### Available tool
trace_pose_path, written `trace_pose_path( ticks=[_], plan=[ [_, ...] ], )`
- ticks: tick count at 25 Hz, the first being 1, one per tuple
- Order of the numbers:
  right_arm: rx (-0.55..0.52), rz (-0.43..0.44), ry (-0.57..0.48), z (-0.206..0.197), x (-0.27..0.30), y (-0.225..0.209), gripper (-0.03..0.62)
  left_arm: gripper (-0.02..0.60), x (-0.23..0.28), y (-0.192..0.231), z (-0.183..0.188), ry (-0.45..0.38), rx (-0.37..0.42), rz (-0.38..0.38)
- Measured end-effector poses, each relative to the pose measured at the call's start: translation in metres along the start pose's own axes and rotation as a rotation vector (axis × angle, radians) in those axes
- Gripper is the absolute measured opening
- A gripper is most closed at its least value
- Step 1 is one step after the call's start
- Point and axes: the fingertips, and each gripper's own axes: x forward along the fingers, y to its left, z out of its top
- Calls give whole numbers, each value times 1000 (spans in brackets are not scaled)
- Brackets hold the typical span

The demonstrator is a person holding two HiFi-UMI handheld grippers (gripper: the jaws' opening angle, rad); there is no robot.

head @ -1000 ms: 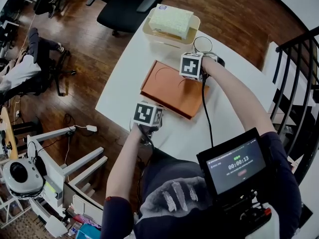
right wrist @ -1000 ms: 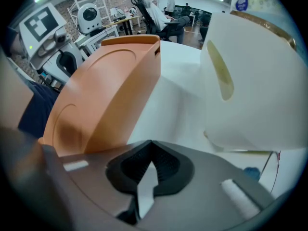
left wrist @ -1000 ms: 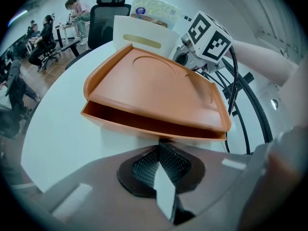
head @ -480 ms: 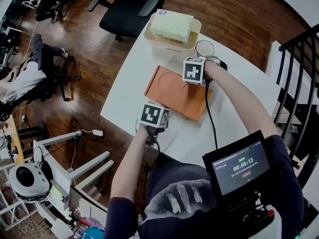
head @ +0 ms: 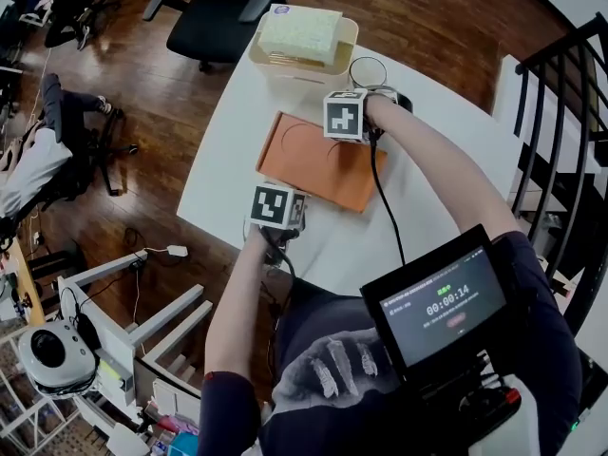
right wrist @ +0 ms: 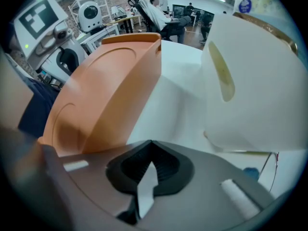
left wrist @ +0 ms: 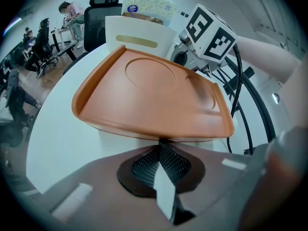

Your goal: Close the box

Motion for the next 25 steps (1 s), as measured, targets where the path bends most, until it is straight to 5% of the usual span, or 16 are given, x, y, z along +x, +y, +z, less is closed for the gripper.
trace_pose_path(
  ticks=[10,15,25],
  plan=[
    [57,-36,0,-16,2,-5,5,15,-18,0,-17,7,47,44],
    [60,-36,26,-30,-10,-14,5,15,-23,27,-43,80,18,163],
    [15,-86,-2,-10,-51,-28,5,15,-17,17,-41,25,5,100]
  ],
)
